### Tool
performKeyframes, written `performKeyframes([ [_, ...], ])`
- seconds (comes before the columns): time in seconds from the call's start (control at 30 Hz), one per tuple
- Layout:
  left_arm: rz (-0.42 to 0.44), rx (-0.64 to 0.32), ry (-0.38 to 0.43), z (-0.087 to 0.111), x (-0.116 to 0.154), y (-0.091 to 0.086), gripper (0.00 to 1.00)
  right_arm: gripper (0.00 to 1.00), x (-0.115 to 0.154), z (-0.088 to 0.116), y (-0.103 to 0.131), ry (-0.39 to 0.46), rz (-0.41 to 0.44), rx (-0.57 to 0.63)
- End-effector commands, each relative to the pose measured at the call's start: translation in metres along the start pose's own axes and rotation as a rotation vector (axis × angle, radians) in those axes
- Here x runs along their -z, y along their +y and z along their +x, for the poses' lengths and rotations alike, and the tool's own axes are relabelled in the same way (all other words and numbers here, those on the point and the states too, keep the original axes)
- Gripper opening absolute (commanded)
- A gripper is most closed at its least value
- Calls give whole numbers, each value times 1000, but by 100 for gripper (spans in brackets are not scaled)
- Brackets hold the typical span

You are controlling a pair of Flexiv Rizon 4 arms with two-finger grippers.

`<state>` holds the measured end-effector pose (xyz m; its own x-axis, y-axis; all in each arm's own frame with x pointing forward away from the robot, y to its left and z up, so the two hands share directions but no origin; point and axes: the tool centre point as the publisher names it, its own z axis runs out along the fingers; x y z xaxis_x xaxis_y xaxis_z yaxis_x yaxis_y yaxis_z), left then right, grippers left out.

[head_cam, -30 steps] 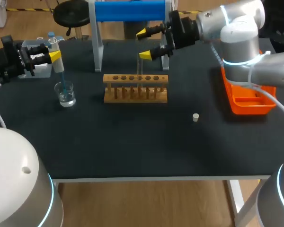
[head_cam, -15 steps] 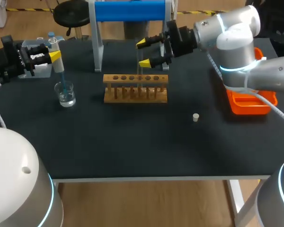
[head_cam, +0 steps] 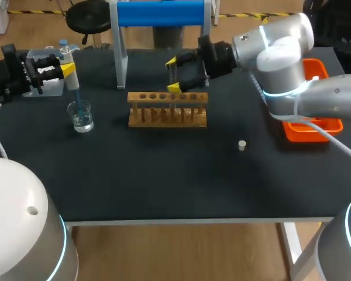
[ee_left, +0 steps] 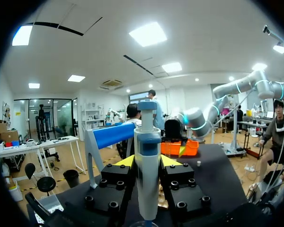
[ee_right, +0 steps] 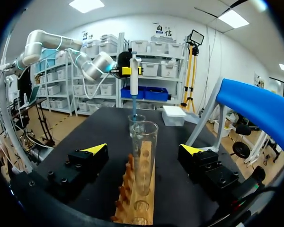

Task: Invert the test tube, pick up the pipette, mount the tip to pipette, aspirate from beaker and dispense into the tube, eject the tip, return the pipette, and cap with the stopper.

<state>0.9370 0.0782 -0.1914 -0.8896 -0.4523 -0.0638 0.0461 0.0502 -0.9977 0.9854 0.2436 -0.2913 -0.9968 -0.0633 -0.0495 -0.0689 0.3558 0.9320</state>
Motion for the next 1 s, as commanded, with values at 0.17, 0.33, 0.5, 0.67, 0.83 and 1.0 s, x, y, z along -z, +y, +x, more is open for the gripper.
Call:
performKeyframes([
  [0.17, 0, 1, 3, -1, 0, 0, 0, 100, -13, -5, -1, -10, 47, 16],
  [0.33, 0, 1, 3, -1, 0, 0, 0, 100, -17, -5, 1, -29, 73, 33],
  [0.5, 0, 1, 3, -1, 0, 0, 0, 100, -19, -4, 2, -60, 97, 50],
  [0.67, 0, 1, 3, -1, 0, 0, 0, 100, -20, -4, 2, -75, 103, 53],
  [0.83, 0, 1, 3, -1, 0, 0, 0, 100, -20, -4, 1, -97, 113, 53],
  [1.0, 0, 1, 3, -1, 0, 0, 0, 100, -19, -4, -1, -106, 114, 47],
])
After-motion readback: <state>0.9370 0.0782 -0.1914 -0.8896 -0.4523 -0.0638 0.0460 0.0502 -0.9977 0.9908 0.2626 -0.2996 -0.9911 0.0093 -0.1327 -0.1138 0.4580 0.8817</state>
